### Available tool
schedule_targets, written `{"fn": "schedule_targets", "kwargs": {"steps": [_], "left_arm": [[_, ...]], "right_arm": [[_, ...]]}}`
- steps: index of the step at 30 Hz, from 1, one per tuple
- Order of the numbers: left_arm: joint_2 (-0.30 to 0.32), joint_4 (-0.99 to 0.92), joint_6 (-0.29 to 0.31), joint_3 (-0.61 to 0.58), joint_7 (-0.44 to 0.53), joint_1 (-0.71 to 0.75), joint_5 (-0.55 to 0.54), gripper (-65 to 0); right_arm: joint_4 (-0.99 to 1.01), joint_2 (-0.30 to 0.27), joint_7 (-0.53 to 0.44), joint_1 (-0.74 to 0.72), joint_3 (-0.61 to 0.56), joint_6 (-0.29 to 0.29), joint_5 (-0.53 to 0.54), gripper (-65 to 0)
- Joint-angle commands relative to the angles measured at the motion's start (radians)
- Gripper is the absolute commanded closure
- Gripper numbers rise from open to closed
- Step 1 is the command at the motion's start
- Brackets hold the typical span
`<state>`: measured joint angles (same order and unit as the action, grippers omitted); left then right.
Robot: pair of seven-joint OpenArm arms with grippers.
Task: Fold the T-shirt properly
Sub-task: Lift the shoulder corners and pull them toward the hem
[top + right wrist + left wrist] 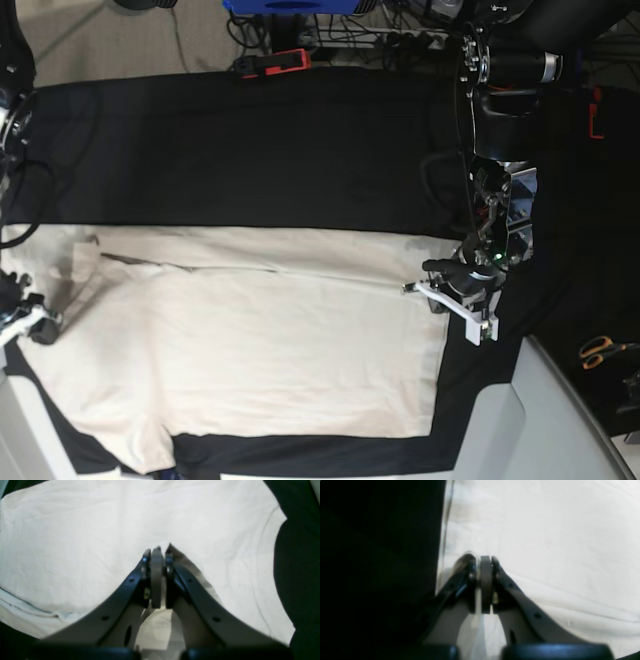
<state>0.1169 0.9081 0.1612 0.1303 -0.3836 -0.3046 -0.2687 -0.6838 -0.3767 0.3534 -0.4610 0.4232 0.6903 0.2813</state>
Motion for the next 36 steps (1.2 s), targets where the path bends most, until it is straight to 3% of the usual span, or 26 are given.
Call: {"fn": "schedule_targets", "kwargs": {"steps": [1, 20, 24, 33, 36], "left_arm": [[0.007, 0.018, 0.002, 0.006, 0.028, -0.031, -0.008, 0.0], [0.027, -0.037, 0.002, -0.004, 0.073, -0.087, -0.007, 0.0], [0.027, -0.039, 0.002, -0.005, 0.119, -0.086, -0.007, 0.0], [0.022, -0.097, 0.004, -0.005, 0.128, -0.104, -0.007, 0.0], [0.02, -0.09, 0.004, -0.004, 0.128, -0.112, -0.007, -2.0]], "right_arm": [[-0.014, -0.018, -0.034, -0.031, 0.004, 0.008, 0.019, -0.8], [-0.014, -0.014, -0.1, -0.031, 0.004, 0.008, 0.02, -0.8], [-0.014, -0.012, -0.147, -0.031, 0.004, 0.008, 0.02, -0.8], [0.078, -0.012, -0.192, -0.068, 0.009, 0.008, 0.022, -1.7], [0.078, -0.012, -0.233, -0.068, 0.009, 0.008, 0.025, -10.2]]}}
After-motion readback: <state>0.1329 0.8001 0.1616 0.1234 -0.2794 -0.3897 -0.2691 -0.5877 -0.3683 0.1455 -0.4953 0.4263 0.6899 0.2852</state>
